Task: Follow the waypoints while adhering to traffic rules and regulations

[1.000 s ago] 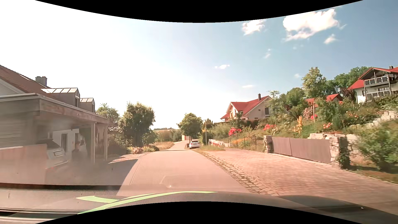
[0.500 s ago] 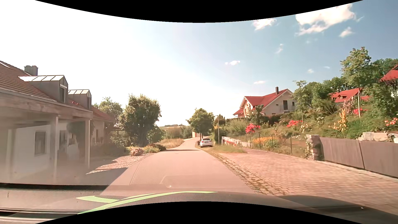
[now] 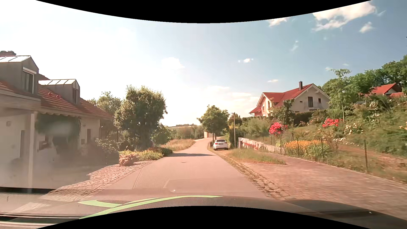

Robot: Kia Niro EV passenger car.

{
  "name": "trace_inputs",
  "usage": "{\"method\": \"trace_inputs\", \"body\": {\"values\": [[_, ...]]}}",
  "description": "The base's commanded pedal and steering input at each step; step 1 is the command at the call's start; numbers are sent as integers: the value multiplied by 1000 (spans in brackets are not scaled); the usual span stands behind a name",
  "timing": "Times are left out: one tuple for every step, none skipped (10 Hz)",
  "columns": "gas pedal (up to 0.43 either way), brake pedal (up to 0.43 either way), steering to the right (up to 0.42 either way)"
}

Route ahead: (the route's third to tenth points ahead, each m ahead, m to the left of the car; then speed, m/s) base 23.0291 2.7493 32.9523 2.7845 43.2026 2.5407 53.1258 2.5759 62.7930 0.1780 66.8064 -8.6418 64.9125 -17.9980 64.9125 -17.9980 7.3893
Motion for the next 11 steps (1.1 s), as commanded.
{"method": "trace_inputs", "body": {"values": [[0,0,-33],[0,0,-29],[0,0,-25],[0,0,-21],[0,0,-18],[0,0,-16],[0,0,-16],[0,0,-16],[0,0,-16],[0,0,-16],[0,0,-15]]}}
